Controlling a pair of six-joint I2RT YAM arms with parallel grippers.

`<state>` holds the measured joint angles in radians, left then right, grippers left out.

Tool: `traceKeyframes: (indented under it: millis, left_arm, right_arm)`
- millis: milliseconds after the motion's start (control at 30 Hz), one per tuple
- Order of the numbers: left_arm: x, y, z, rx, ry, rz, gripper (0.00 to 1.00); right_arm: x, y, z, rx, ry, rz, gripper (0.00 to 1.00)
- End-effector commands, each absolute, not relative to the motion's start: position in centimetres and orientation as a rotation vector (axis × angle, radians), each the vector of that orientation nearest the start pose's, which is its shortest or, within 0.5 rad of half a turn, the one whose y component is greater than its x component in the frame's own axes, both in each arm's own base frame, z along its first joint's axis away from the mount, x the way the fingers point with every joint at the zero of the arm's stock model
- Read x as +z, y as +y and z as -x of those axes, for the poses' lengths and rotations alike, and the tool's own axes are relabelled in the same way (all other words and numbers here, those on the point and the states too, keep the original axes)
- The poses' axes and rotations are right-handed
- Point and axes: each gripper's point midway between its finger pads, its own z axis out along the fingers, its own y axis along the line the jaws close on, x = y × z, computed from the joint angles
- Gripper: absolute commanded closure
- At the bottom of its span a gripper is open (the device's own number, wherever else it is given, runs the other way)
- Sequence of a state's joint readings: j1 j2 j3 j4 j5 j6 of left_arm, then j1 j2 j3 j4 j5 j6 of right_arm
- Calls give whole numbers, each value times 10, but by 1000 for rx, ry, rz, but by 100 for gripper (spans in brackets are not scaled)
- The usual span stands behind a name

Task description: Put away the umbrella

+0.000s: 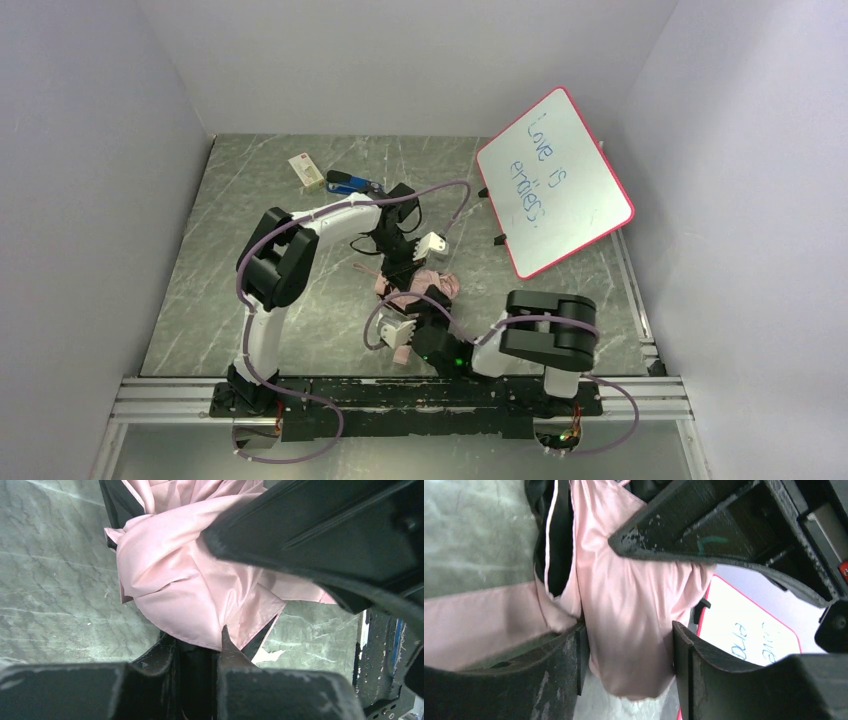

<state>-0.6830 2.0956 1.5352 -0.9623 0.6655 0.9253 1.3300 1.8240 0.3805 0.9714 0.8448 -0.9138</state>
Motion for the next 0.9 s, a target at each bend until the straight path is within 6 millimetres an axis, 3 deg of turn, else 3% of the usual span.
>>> traceKeyframes:
  millis: [0,167,300,500,600,700,867]
  left_arm:
    - [-32,-268,-237,791,-2106,2176,95]
    - [-36,-270,-249,725,-2177,2185,95]
    - [-36,-270,-260,668,-2252,2201,95]
    - [-37,-270,-278,552,-2392,2226,95]
    - [-37,-265,-284,480,-2434,2252,95]
    - [-36,-258,-289,402,-2472,2293,95]
    - [-28,-249,-301,260,-2557,2370,95]
  right_arm:
    - [33,245,-209,-548,1340,1449,37]
    - [63,244,-190,-364,1375,1290,35]
    - [95,238,-183,-135,1446,1025,34]
    - [148,231,-195,172,1533,623,36]
    - [159,221,-207,297,1575,479,37]
    - [165,197,-221,426,1596,293,38]
    - [160,158,-247,447,1723,114,36]
